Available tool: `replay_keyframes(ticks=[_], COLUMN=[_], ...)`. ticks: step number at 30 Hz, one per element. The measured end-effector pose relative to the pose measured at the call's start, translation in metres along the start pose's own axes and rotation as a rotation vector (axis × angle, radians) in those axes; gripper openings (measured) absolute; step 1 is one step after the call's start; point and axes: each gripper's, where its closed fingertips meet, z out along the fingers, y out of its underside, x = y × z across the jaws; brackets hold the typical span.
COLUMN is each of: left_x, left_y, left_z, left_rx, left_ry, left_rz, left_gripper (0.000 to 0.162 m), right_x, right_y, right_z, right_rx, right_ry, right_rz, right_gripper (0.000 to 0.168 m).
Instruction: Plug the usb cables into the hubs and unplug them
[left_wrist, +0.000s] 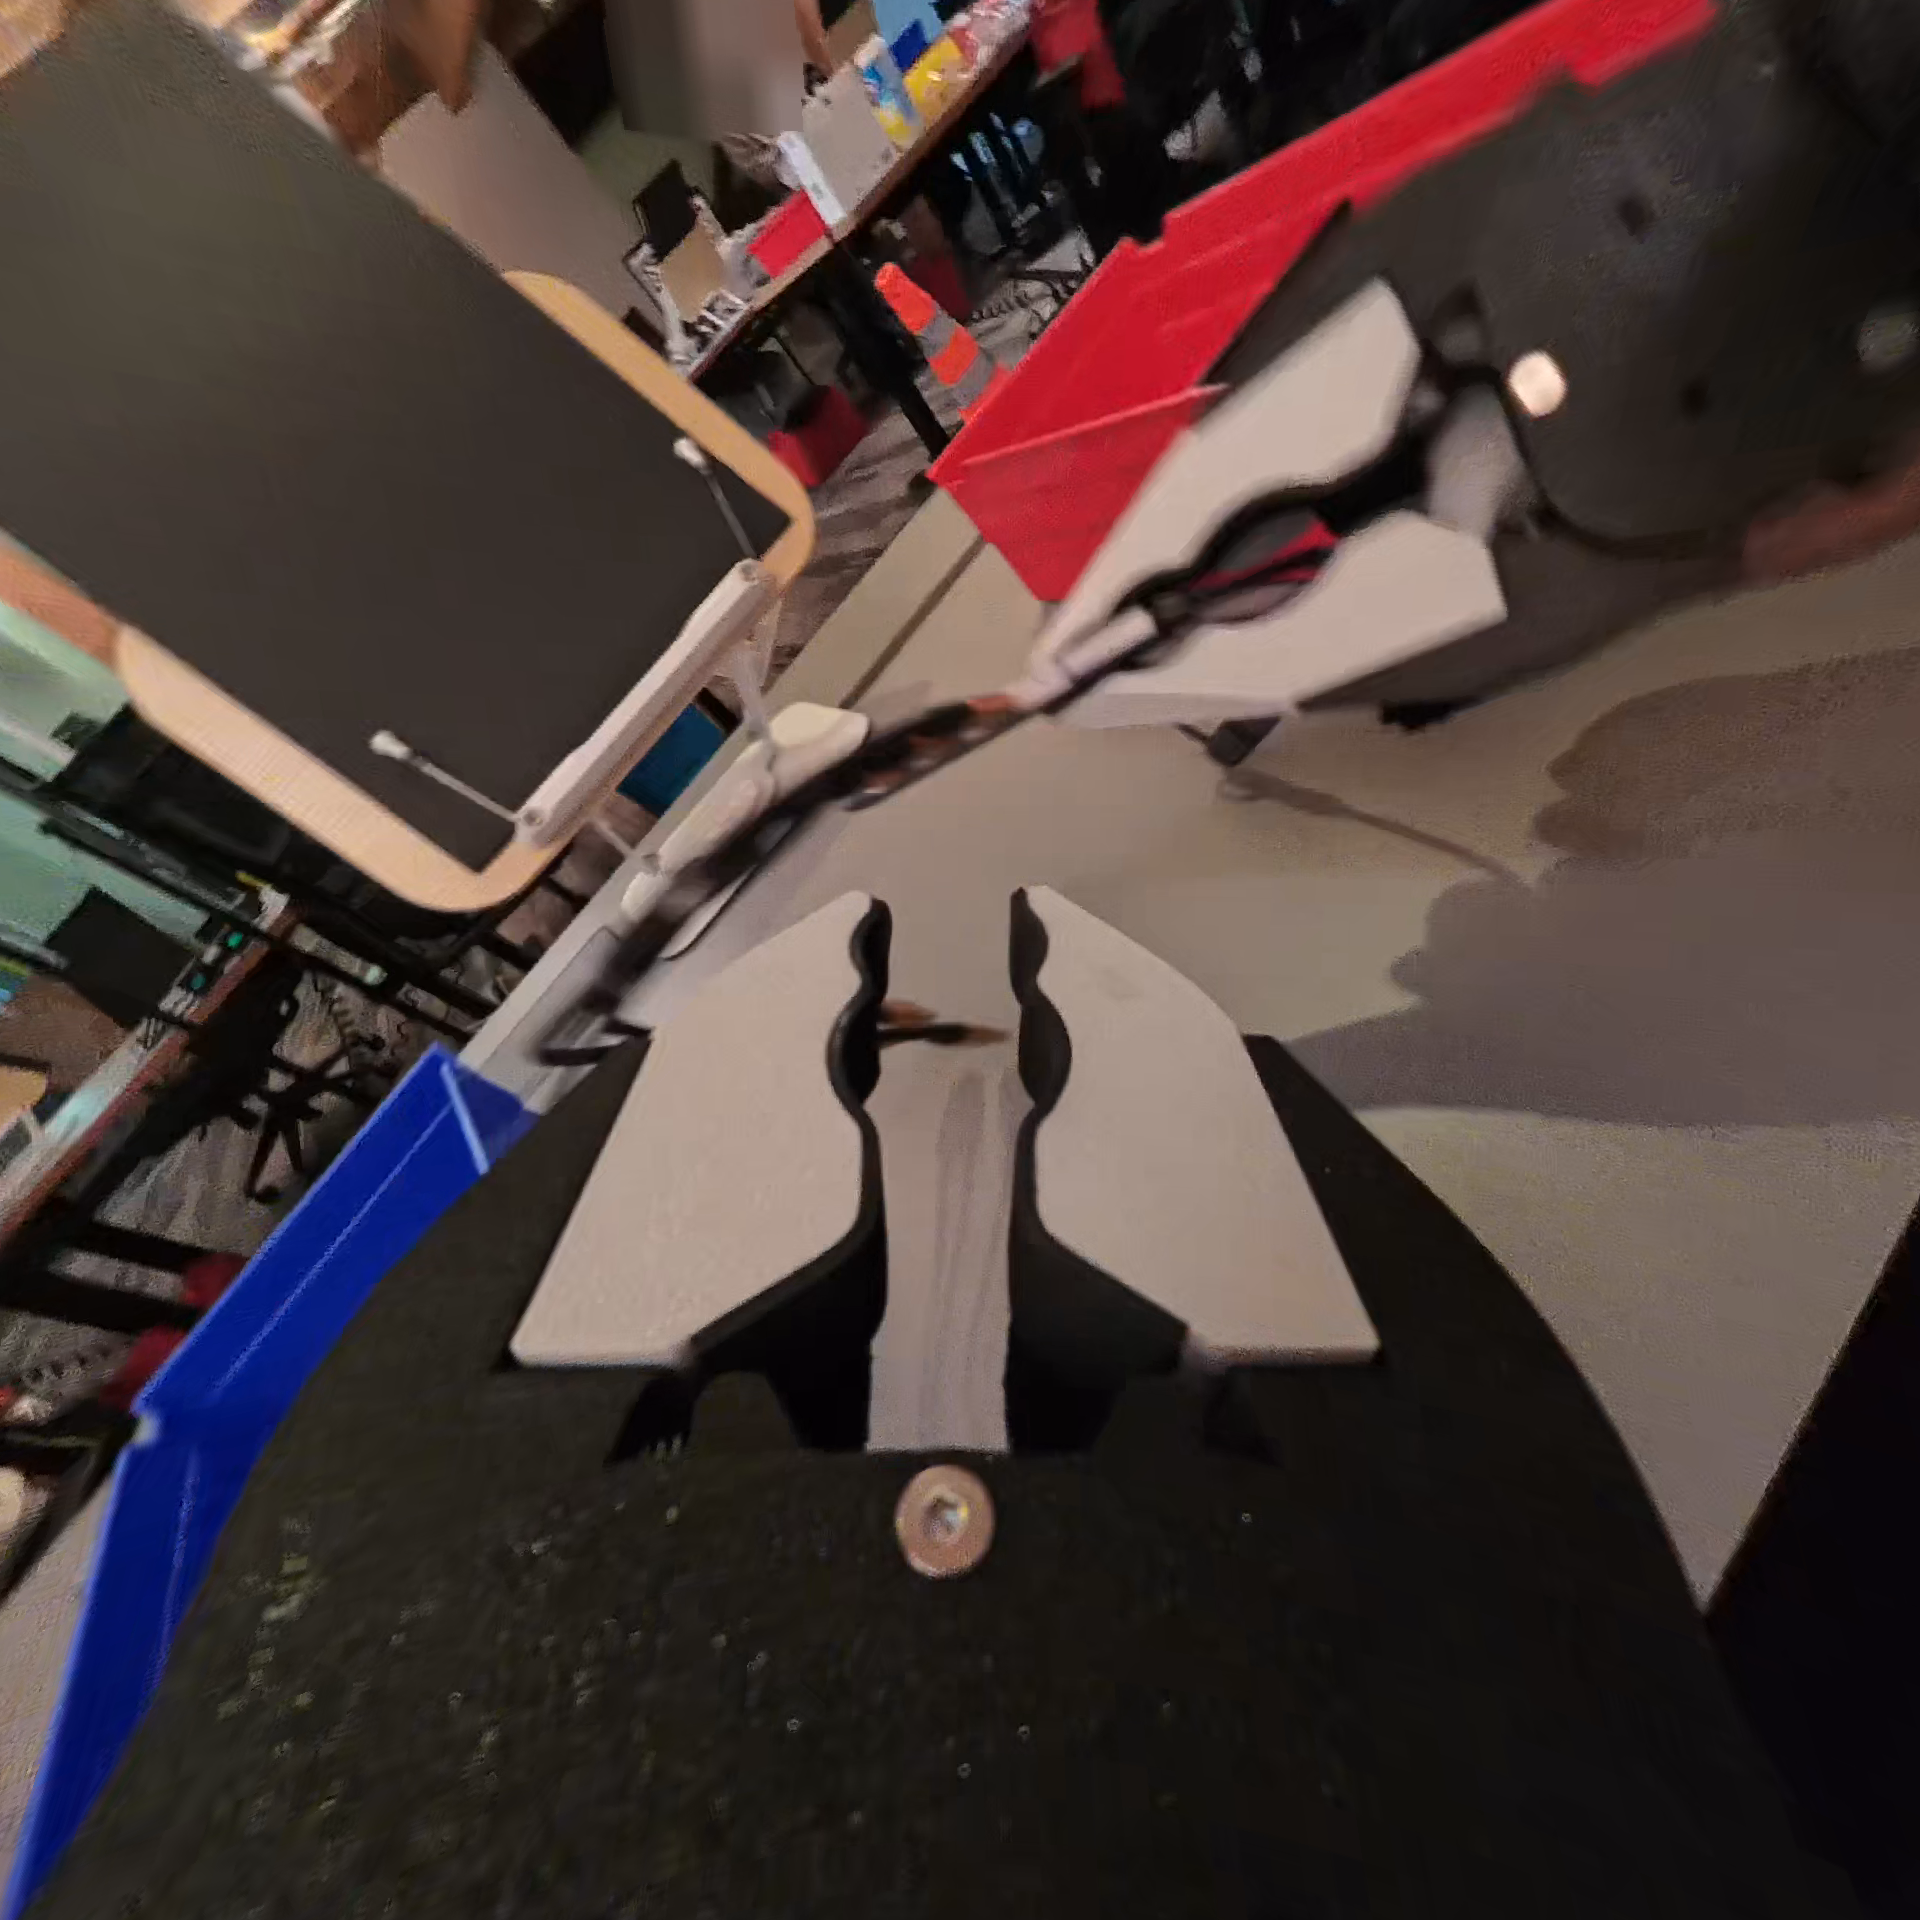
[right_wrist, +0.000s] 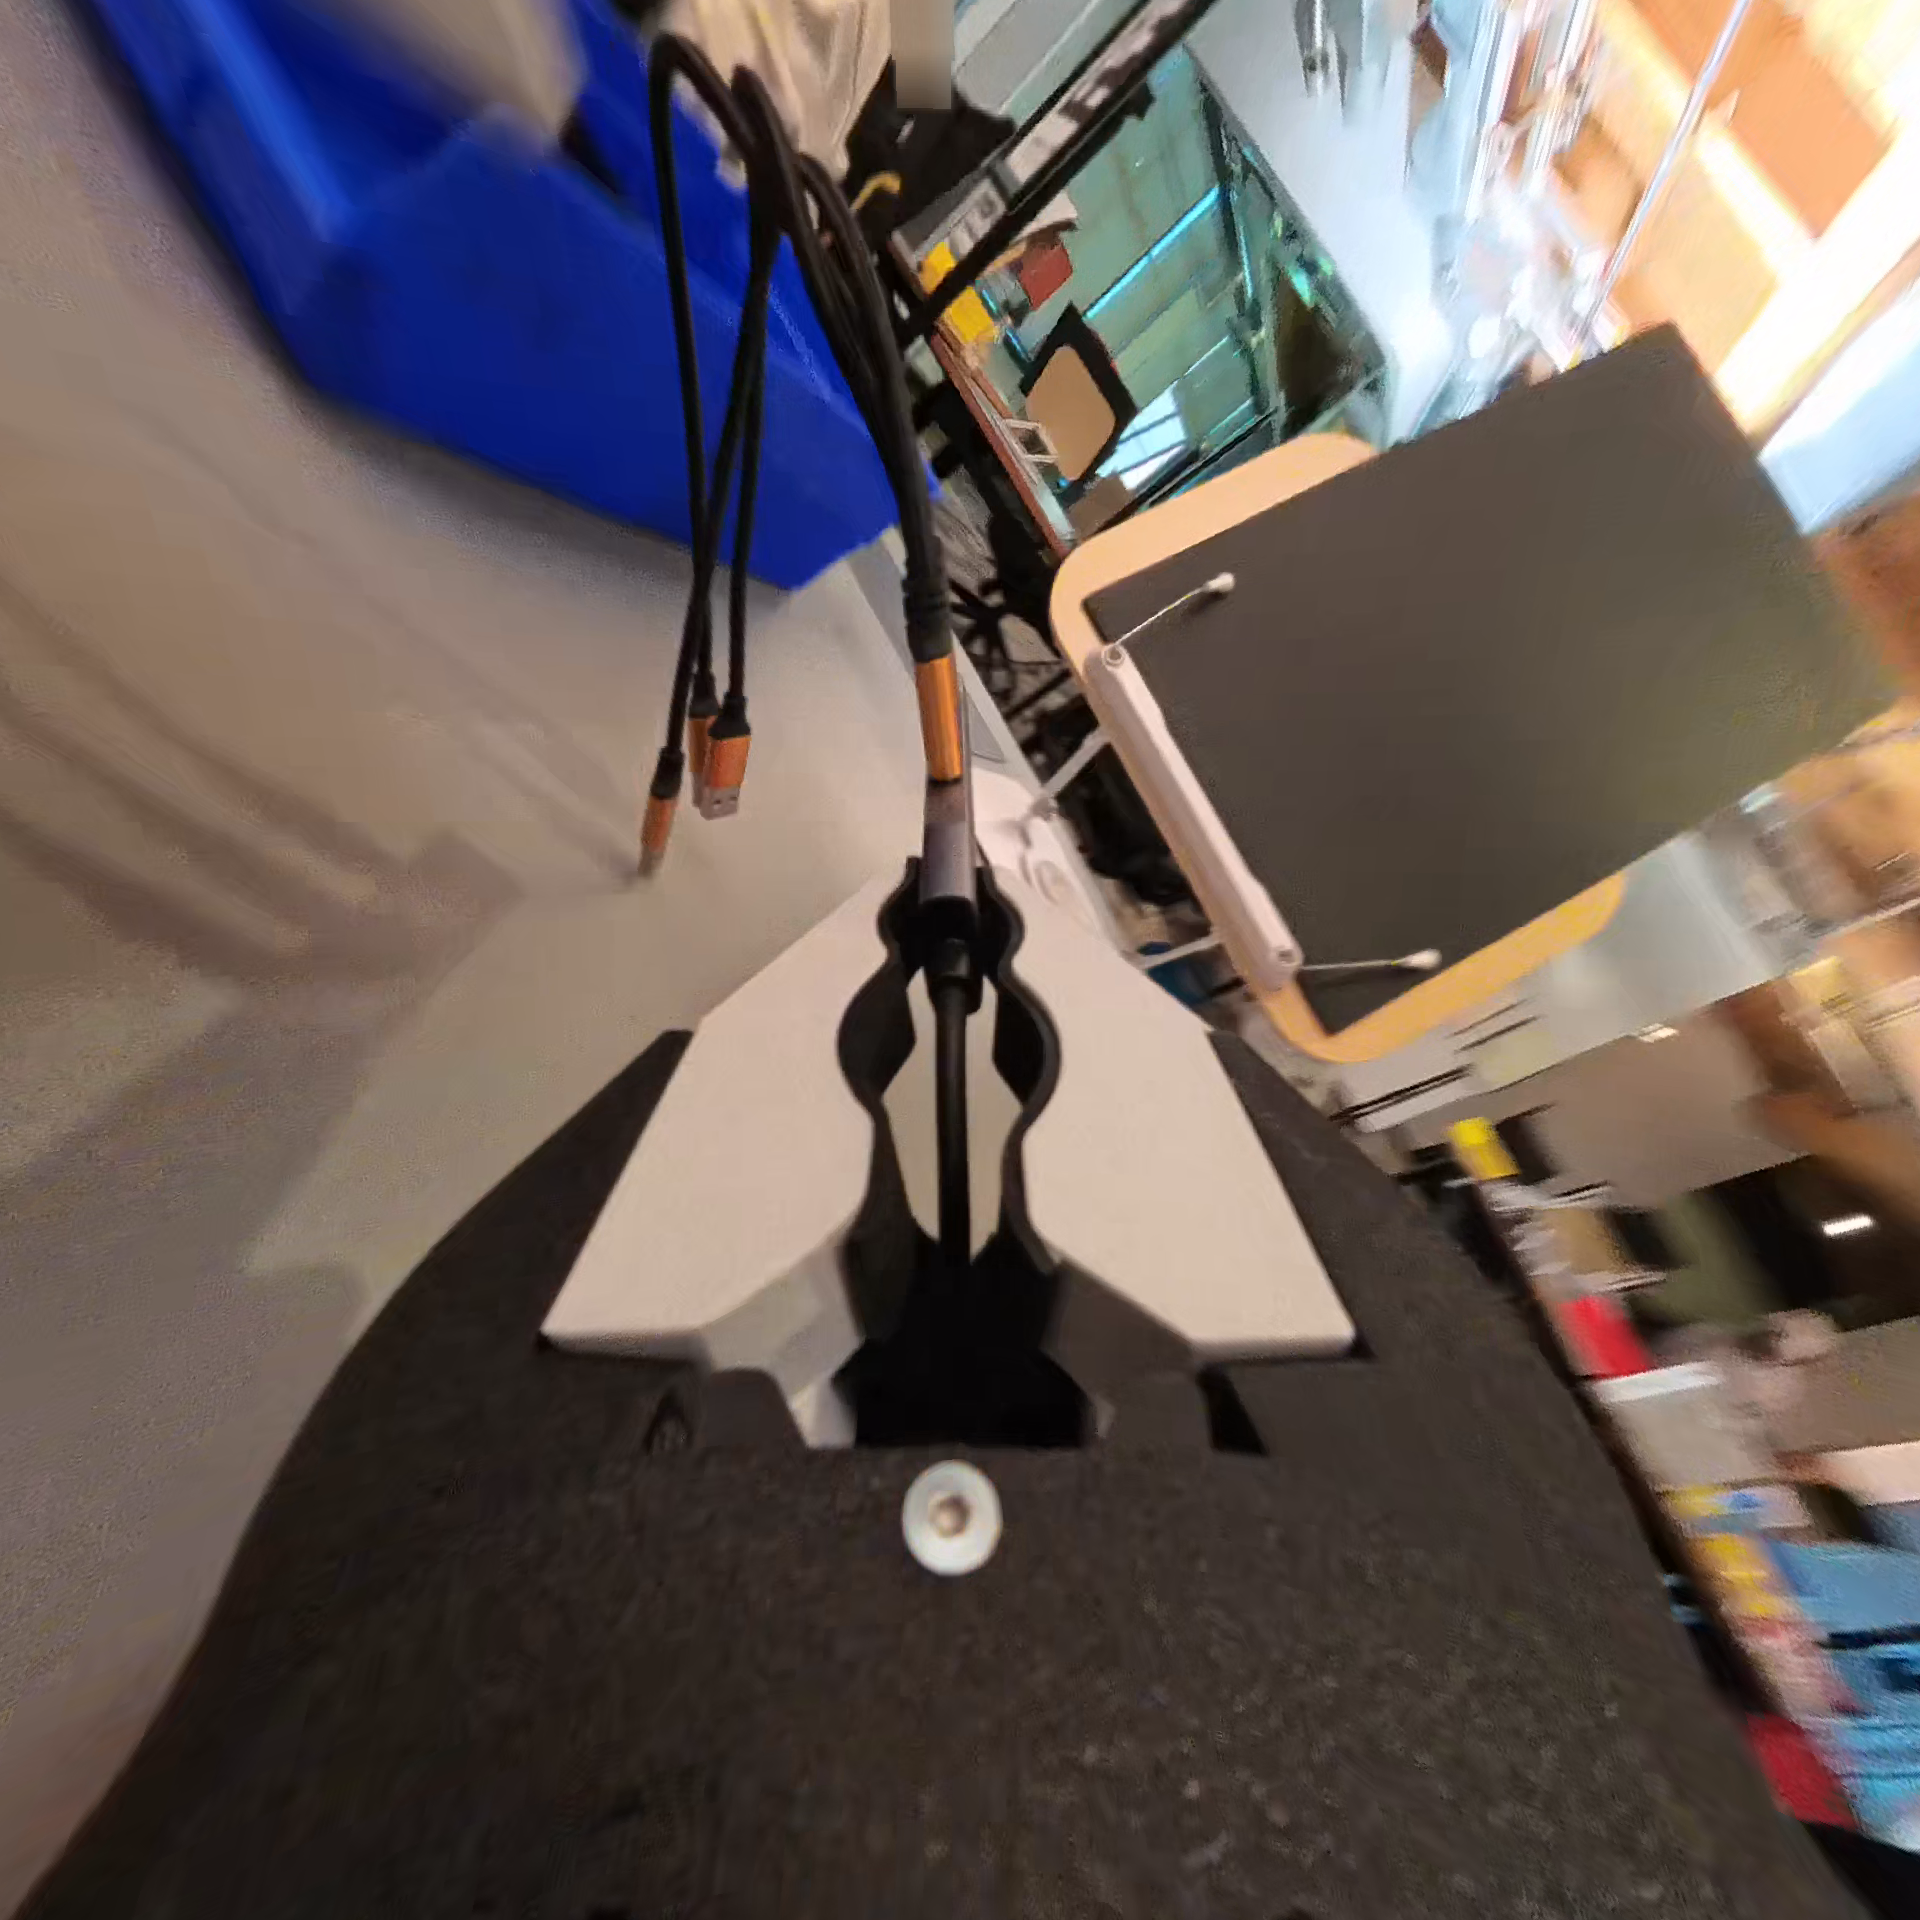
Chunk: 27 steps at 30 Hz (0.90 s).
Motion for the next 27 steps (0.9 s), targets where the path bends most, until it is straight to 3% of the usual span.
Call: replay_keyframes(ticks=[3, 6, 9, 11, 15, 20, 23, 27], left_x=[-0.021, -0.046, -0.029, -0.02, 0.005, 0.019, 0.018, 0.011], left_y=[-0.009, -0.013, 0.017, 0.035, 0.048, 0.057, 0.061, 0.065], left_z=[-0.017, -0.022, -0.006, 0.005, 0.015, 0.022, 0.027, 0.031], left_rx=[0.029, -0.003, -0.194, -0.236, -0.241, -0.22, -0.217, -0.214], left_ry=[-0.001, 0.052, 0.274, 0.336, 0.46, 0.489, 0.444, 0.333], left_rz=[-0.134, -0.248, -0.324, -0.365, -0.443, -0.379, -0.338, -0.211], left_gripper=[0.019, 0.013, 0.024, 0.024, 0.022, 0.007, 0.006, 0.005], right_x=[-0.021, -0.025, -0.024, -0.026, -0.035, -0.037, -0.043, -0.054], right_y=[0.01, -0.006, -0.02, -0.024, -0.031, -0.027, -0.021, -0.021], right_z=[0.002, 0.001, -0.005, -0.008, -0.012, -0.014, -0.013, -0.02], right_rx=[0.005, 0.096, 0.186, 0.206, 0.229, 0.221, 0.199, 0.154], right_ry=[-0.003, 0.007, 0.033, 0.045, 0.062, 0.054, -0.012, -0.344], right_rz=[-0.23, -0.311, -0.371, -0.417, -0.516, -0.523, -0.42, 0.091], right_gripper=[0.007, 0.007, 0.006, 0.006, 0.007, 0.007, 0.007, 0.029])
